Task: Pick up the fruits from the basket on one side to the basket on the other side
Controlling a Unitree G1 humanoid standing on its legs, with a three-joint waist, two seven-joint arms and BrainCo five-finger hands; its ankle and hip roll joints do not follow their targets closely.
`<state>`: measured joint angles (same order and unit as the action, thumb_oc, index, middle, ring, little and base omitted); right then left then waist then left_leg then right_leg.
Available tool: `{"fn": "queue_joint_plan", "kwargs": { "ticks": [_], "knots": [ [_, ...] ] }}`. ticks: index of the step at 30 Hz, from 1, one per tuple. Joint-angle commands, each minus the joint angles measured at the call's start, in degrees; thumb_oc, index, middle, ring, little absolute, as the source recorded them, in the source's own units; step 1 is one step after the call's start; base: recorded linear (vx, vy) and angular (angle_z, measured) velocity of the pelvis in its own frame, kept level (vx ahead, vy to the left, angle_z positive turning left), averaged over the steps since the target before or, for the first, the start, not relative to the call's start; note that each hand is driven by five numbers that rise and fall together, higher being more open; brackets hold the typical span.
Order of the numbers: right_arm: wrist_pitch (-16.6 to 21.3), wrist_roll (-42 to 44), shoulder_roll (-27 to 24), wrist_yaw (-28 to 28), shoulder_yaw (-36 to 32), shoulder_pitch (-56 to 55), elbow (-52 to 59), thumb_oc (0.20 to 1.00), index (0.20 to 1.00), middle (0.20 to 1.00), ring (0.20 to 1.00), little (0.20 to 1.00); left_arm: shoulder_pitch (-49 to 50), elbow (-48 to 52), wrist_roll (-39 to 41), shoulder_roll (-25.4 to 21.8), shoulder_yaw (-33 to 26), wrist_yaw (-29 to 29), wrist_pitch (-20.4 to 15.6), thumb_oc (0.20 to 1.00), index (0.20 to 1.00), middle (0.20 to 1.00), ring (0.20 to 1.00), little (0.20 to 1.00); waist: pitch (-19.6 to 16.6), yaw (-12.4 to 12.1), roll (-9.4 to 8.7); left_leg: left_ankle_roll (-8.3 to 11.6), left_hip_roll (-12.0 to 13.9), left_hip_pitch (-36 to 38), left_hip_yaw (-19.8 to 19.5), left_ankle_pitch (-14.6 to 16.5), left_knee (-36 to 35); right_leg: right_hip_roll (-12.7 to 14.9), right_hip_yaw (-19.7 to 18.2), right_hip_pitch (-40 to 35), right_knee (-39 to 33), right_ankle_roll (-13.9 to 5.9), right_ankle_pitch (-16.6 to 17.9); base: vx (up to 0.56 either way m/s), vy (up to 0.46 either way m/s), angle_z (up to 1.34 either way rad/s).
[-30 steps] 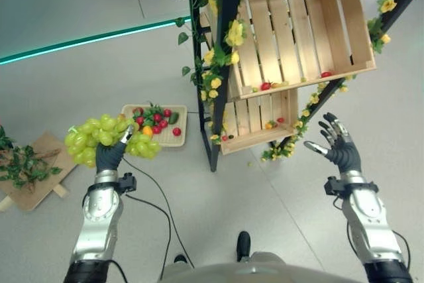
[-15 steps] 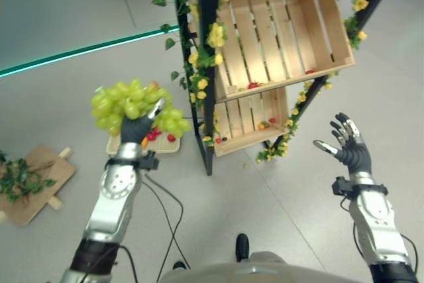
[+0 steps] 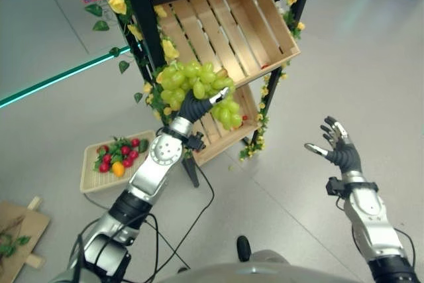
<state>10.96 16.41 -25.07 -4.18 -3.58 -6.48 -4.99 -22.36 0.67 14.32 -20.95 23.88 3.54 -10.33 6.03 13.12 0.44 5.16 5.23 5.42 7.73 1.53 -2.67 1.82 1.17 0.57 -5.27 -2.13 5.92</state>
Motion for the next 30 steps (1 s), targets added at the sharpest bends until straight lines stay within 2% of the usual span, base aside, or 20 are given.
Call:
{"fn": "queue_joint_plan", "kwargs": {
  "ticks": [1,10,16,23,30],
  "knots": [
    [2.02,0.26,-0.93,-0.47,-0.75,3.65,0.03,1.000,1.000,1.000,1.000,1.000,-6.47,-3.61,-2.28,0.62,-0.61,1.14,-1.68,0.200,0.200,0.200,0.200,0.200,-2.26,-0.41,-1.88,-1.42,-0.96,-1.58,1.94,3.04,5.29,-0.32,-0.37,-4.78,3.13,-3.19,-9.87,0.04,0.050,-0.37],
    [1.28,0.19,-0.49,0.27,-0.41,2.55,0.25,1.000,1.000,1.000,1.000,1.000,-10.17,-9.84,-2.86,1.13,-1.48,4.09,-0.99,0.200,0.200,0.200,0.200,0.200,-3.00,0.97,-1.43,-1.65,-0.69,0.60,4.81,3.39,4.26,-0.73,-2.79,-4.91,2.80,-3.50,-9.59,0.03,0.024,-0.15],
    [0.51,0.40,-0.90,0.92,0.22,2.00,-0.22,1.000,1.000,1.000,1.000,1.000,-17.23,-16.23,-2.03,-0.33,-3.15,7.60,0.53,0.200,0.200,0.200,0.200,0.200,-3.44,2.57,-0.82,-1.46,-0.16,1.73,6.23,3.46,3.76,-1.42,-4.20,-4.79,2.52,-3.54,-9.47,0.01,-0.001,-0.11],
    [-0.55,0.33,-2.01,1.03,0.07,2.22,-0.79,1.000,1.000,1.000,1.000,1.000,-24.43,-20.87,-1.25,-0.41,-2.33,8.25,1.95,0.200,0.200,0.200,0.200,0.200,-3.46,3.52,-0.09,-1.25,0.02,2.17,6.30,3.17,3.50,-1.65,-4.08,-5.30,2.19,-3.54,-9.53,0.00,-0.001,-0.06],
    [-1.41,0.23,-2.90,1.21,-0.11,2.78,-1.23,1.000,1.000,1.000,1.000,1.000,-33.31,-27.46,3.34,-0.02,-1.60,9.12,3.02,0.200,0.200,0.200,0.200,0.200,-3.37,4.13,0.80,-0.99,0.07,2.08,5.79,2.64,3.45,-1.46,-3.30,-5.45,1.86,-3.76,-9.25,0.00,-0.001,0.00]
  ]
}}
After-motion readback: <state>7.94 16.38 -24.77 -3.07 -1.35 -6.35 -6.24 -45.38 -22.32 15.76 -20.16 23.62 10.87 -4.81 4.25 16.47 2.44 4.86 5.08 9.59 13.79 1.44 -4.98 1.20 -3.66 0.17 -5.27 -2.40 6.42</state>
